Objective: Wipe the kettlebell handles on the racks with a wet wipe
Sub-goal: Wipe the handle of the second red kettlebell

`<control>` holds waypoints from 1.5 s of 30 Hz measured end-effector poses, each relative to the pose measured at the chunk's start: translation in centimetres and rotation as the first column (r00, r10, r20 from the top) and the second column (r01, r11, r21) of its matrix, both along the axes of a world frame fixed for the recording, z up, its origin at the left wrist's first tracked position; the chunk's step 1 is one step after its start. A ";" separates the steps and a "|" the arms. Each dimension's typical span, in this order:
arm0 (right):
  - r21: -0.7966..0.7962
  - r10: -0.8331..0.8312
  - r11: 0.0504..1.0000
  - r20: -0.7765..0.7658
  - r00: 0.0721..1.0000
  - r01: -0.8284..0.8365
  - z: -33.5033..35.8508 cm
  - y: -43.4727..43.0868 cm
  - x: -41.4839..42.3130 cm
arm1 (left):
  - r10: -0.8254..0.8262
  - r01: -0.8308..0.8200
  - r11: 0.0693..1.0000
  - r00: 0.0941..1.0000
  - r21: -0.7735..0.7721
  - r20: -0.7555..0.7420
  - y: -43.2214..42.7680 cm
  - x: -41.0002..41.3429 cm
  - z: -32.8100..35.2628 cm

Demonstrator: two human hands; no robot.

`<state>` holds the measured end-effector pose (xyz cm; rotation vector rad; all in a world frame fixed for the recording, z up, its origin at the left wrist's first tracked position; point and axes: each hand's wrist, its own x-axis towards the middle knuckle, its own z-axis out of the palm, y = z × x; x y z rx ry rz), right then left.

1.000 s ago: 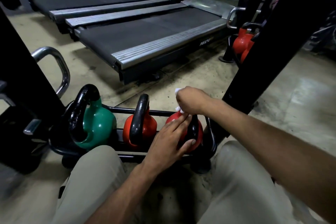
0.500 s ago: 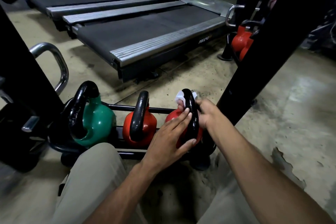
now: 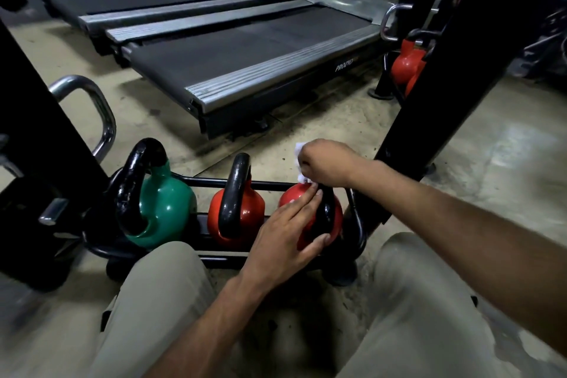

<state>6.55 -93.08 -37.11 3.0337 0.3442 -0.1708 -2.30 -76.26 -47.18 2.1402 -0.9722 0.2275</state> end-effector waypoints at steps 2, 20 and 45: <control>-0.189 0.122 0.972 -0.107 0.987 -0.141 1.1 0.4 0.2 | 0.009 -0.009 1.000 1.000 0.012 -0.007 0.0 -0.1 -0.1; 0.459 -0.110 -0.738 -0.805 0.583 0.495 -3.6 0.4 -4.2 | -0.005 0.004 1.000 1.000 0.009 0.017 0.1 -0.4 -0.2; 0.638 -0.389 0.770 0.467 0.794 0.001 -4.0 -0.3 -7.6 | 0.080 -0.102 0.993 0.952 0.060 0.295 -0.4 -1.8 -0.5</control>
